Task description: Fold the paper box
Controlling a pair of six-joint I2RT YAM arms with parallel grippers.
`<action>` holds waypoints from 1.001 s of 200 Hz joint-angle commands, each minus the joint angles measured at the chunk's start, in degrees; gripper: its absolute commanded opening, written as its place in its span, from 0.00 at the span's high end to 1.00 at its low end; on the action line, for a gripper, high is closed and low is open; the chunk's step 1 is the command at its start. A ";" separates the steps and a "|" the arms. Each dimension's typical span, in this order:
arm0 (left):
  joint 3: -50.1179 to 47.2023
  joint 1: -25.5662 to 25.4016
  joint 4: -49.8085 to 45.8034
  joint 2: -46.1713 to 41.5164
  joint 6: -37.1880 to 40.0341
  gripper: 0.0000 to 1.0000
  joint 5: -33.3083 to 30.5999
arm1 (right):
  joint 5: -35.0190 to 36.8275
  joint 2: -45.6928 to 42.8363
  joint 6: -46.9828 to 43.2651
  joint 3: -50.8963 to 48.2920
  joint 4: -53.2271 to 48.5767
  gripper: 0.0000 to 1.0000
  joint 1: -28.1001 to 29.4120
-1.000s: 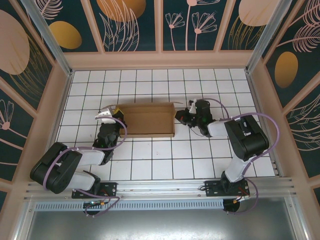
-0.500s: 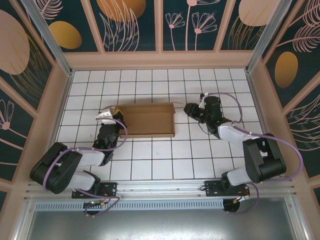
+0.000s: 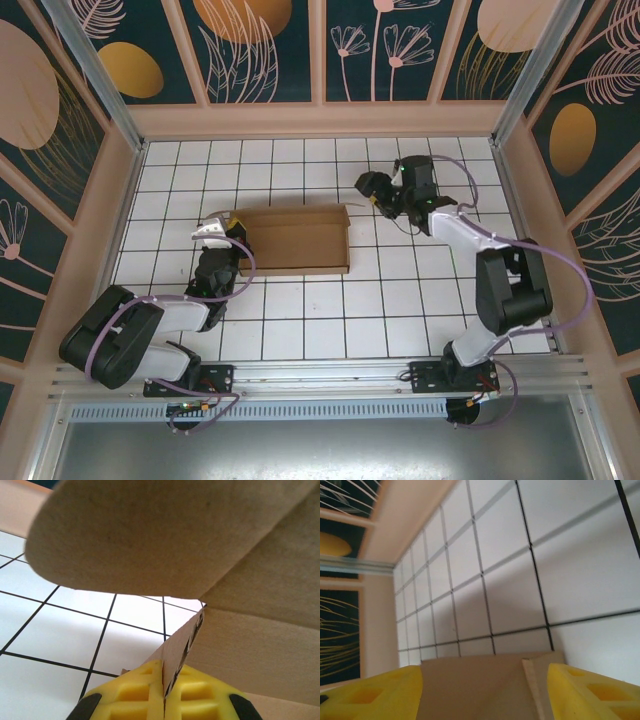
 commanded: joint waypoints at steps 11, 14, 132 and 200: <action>-0.96 -0.51 -11.24 0.75 0.52 1.00 0.50 | -9.03 2.67 9.88 -1.54 5.62 0.33 0.21; -0.96 -0.51 -11.31 0.69 0.56 1.00 0.54 | -9.26 2.79 9.99 -1.60 6.04 0.33 0.38; 0.09 -0.51 -12.39 0.66 1.44 1.00 0.16 | -10.27 2.85 10.59 -5.68 9.86 0.41 4.42; -0.07 -0.51 -12.31 0.76 0.78 1.00 0.14 | -7.56 3.01 10.36 -9.37 13.52 0.45 7.28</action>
